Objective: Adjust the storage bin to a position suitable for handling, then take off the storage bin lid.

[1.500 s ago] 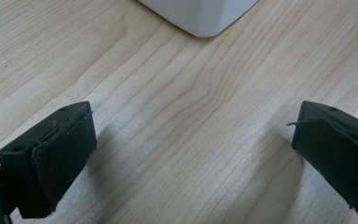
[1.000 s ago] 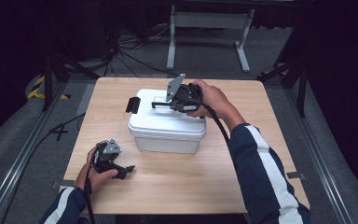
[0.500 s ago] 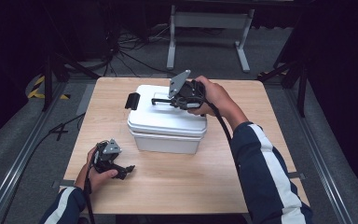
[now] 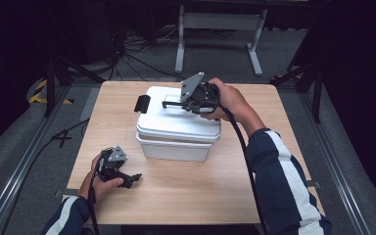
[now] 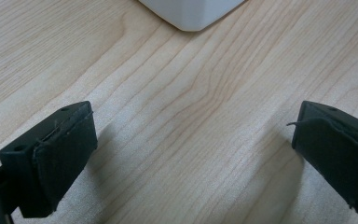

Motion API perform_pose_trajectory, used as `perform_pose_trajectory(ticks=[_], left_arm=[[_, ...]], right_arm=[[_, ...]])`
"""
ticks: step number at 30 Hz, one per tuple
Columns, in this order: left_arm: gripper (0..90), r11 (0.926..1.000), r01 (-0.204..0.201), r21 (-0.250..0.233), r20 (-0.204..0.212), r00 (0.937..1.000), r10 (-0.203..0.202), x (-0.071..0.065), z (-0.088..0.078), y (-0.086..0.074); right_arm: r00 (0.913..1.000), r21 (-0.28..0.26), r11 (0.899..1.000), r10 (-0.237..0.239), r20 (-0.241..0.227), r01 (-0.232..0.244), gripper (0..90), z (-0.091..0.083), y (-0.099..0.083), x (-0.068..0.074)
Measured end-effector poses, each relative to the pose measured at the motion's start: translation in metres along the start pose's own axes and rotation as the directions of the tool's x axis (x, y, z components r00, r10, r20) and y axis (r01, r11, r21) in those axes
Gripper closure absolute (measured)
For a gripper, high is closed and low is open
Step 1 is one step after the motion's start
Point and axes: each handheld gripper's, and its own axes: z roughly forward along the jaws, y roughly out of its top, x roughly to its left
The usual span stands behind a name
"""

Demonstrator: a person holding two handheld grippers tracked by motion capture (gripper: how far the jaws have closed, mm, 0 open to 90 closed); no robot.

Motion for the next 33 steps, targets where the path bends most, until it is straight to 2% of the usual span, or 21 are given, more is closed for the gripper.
perform_pose_trajectory(ticks=[14, 21, 29, 33], left_arm=[[0.5, 1.0000, 0.004, 0.002, 0.005, 1.0000, -0.004, -0.001, 0.000, 0.000], [0.5, 1.0000, 0.002, 0.004, 0.006, 1.0000, -0.002, -0.001, -0.001, -0.001], [0.5, 1.0000, -0.001, 0.006, 0.006, 1.0000, 0.001, -0.001, -0.001, -0.001], [0.5, 1.0000, 0.004, 0.006, 0.005, 1.0000, -0.004, -0.001, -0.001, -0.001]], right_arm=[[0.9993, -0.032, 0.999, 0.034, 0.019, -0.033, 84.7, -0.018, -0.013, -0.003], [0.9953, -0.025, 0.997, 0.069, 0.069, -0.067, 84.7, -0.041, -0.028, 0.000], [0.9938, -0.023, 0.997, 0.081, 0.076, -0.079, 84.7, -0.059, -0.042, -0.001], [0.9908, -0.018, 0.995, 0.104, 0.087, -0.102, 84.7, -0.064, -0.054, -0.002]])
